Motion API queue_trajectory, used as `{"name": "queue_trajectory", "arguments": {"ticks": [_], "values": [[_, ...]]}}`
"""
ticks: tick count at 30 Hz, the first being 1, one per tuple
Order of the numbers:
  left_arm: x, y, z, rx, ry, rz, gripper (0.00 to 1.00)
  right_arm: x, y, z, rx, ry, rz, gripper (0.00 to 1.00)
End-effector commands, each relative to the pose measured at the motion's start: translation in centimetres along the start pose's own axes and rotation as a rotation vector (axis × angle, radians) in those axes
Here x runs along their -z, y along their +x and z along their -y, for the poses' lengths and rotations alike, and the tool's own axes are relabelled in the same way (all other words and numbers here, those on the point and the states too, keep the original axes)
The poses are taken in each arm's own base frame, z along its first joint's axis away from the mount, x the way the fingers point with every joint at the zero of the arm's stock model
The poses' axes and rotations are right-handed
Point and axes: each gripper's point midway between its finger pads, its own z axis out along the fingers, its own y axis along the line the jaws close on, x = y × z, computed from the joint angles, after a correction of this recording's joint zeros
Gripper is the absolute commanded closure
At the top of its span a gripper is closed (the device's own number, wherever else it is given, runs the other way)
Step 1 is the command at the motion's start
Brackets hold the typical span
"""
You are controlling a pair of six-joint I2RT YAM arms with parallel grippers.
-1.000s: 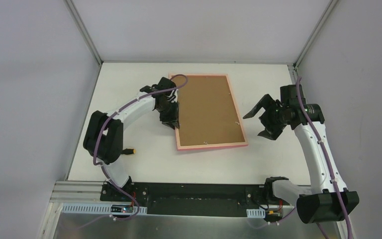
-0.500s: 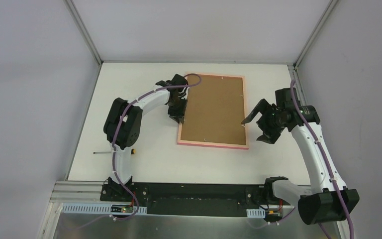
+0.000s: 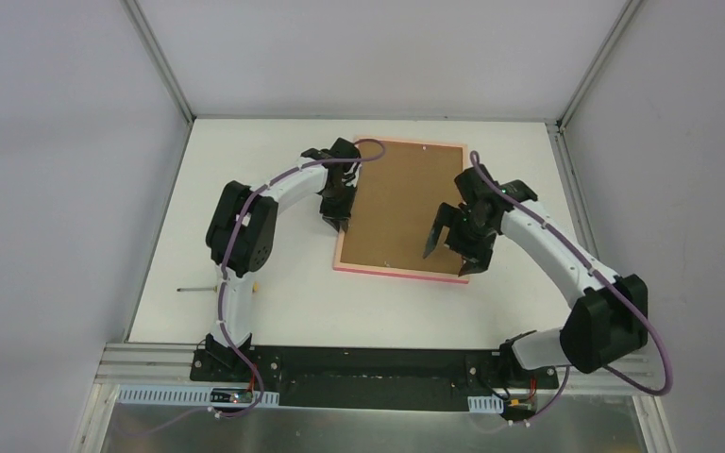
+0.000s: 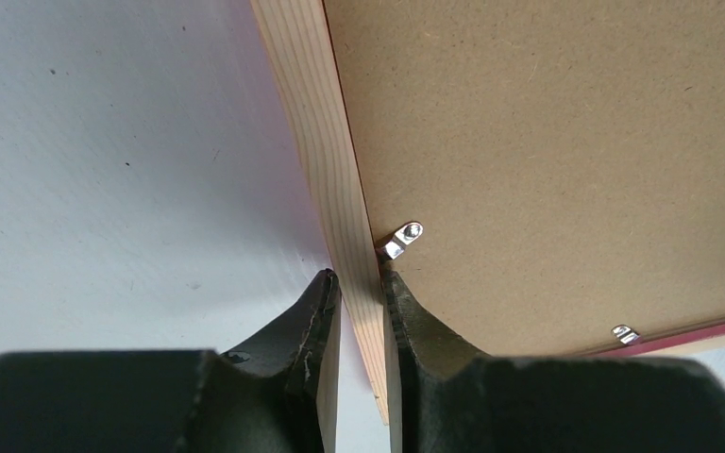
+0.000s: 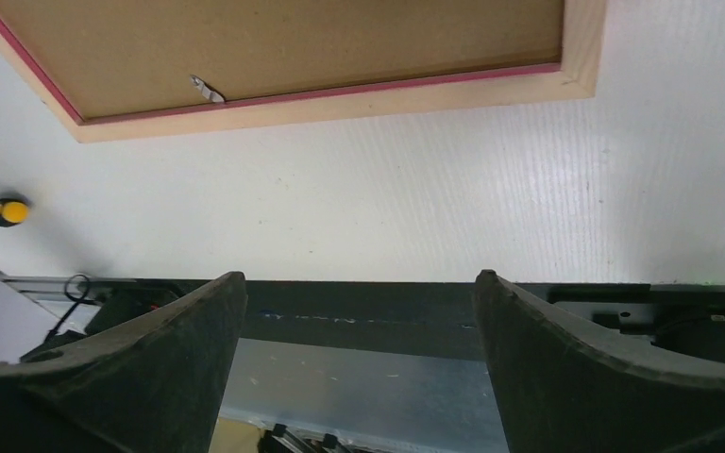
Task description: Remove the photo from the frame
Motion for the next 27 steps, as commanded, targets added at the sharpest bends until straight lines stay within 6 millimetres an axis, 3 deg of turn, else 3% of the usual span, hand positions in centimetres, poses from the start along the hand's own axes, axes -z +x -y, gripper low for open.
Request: {"name": "queue_trajectory", "arguments": {"ticks": [1,7,13,17,20,24,27], "values": [[1.8,-0.1,0.3,-0.009,0.008,-0.003,0.78,-0.6,-0.6,-2.2,0.114,0.019,0.028,0.08],[4.6,-0.2,-0.3,0.073,0.053,0.038,0.55,-2.1,-0.8,-4.2,0.186,0.024,0.009,0.16],[6.5,1.5,0.6,0.161,0.135,0.027,0.52,-4.1,-1.2,-6.8,0.221,-0.023,-0.003,0.32],[6.2,2.7,0.8,0.216,0.154,0.019,0.57,-5.8,-1.4,-9.8,0.225,-0.108,-0.026,0.46],[5.7,2.9,1.4,0.249,0.192,0.017,0.57,-7.1,-1.4,-11.8,0.222,-0.157,-0.044,0.49],[4.4,2.8,1.2,0.262,0.184,0.000,0.55,-8.8,-1.9,-12.2,0.293,-0.073,-0.042,0.50],[3.5,2.9,0.8,0.251,0.160,-0.013,0.55,-9.8,-1.5,-11.8,0.400,0.018,-0.043,0.55]]}}
